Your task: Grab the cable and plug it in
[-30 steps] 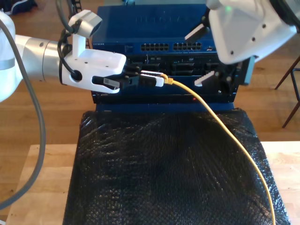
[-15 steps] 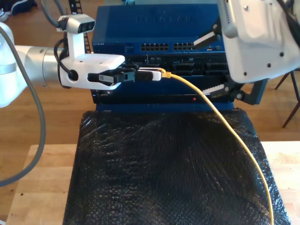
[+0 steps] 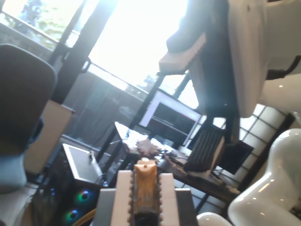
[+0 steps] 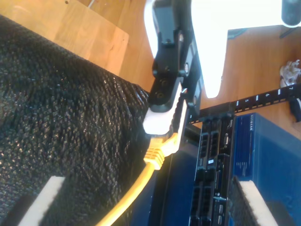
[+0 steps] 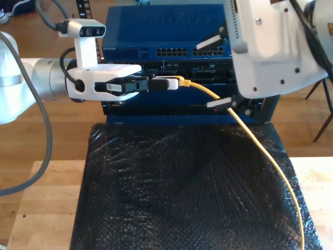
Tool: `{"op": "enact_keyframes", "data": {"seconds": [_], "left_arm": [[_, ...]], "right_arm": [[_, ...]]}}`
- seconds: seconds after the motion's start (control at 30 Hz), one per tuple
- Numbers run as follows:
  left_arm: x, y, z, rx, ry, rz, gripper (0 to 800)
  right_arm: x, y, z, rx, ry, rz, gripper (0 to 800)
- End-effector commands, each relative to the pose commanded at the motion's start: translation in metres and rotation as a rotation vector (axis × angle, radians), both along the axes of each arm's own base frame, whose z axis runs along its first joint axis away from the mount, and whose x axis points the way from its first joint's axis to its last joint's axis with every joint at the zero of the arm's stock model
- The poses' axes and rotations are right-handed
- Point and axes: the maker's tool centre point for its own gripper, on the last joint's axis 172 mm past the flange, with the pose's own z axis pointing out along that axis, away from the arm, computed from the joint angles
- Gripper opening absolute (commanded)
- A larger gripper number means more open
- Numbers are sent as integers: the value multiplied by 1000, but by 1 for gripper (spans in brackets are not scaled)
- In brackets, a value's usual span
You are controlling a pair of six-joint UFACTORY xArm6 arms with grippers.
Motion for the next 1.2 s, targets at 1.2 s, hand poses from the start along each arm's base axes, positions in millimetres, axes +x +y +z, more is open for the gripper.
{"op": "enact_keyframes", "data": {"seconds": [1.2], "left_arm": [[-10,16,36,-197,99,-97,14]], "right_arm": [[-9,24,22,67,-176,19,720]]}}
